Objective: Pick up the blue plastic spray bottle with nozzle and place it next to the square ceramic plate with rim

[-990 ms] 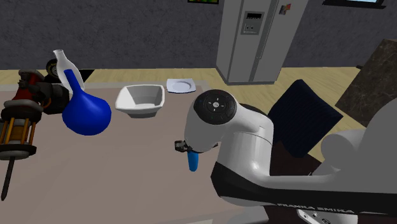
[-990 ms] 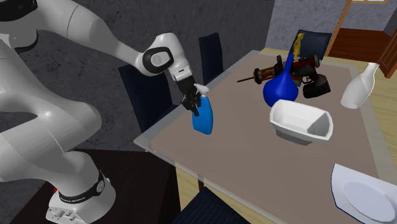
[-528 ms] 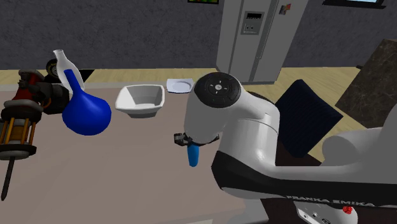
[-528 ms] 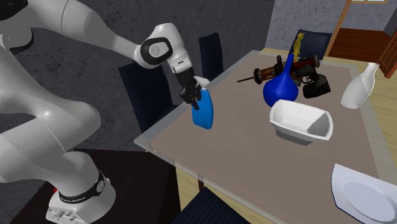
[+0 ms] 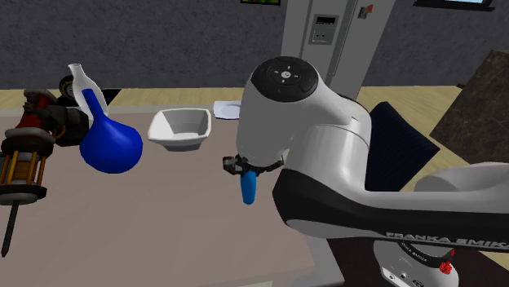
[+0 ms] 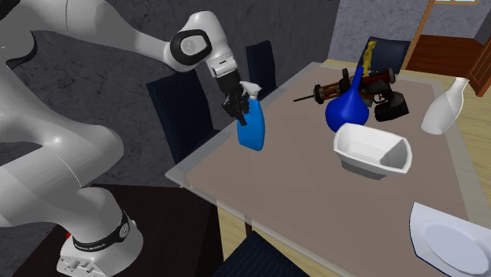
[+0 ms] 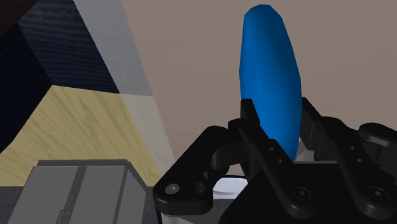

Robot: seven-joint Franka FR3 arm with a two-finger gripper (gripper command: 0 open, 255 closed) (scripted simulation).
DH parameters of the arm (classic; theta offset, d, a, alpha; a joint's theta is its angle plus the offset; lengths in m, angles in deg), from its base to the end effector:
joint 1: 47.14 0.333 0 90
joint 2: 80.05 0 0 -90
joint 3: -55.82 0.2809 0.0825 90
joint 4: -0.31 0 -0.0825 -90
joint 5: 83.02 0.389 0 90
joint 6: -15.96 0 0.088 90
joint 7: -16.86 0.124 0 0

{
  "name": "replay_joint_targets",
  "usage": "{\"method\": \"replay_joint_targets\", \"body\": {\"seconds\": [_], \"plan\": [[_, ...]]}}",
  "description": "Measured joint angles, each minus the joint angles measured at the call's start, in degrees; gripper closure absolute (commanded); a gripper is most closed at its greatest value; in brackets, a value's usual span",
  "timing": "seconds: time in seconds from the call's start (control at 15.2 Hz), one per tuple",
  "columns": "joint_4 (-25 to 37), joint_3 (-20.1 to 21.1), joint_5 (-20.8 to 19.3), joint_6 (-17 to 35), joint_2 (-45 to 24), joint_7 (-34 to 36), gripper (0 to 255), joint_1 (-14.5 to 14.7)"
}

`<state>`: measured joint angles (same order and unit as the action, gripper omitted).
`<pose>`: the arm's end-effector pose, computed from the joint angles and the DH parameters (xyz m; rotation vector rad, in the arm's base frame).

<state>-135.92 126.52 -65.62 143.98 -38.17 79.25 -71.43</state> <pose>0.3354 0.3524 0.3739 2.8599 -0.7241 0.6815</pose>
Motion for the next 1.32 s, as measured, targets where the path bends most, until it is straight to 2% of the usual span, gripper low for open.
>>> {"method": "replay_joint_targets", "body": {"seconds": [0.4, 1.32], "plan": [[2.43, -3.65, -0.78, -4.25, 0.93, -1.02, 255, 1.67], [10.45, -10.01, -3.14, -13.93, 1.47, -3.35, 255, 2.55]]}}
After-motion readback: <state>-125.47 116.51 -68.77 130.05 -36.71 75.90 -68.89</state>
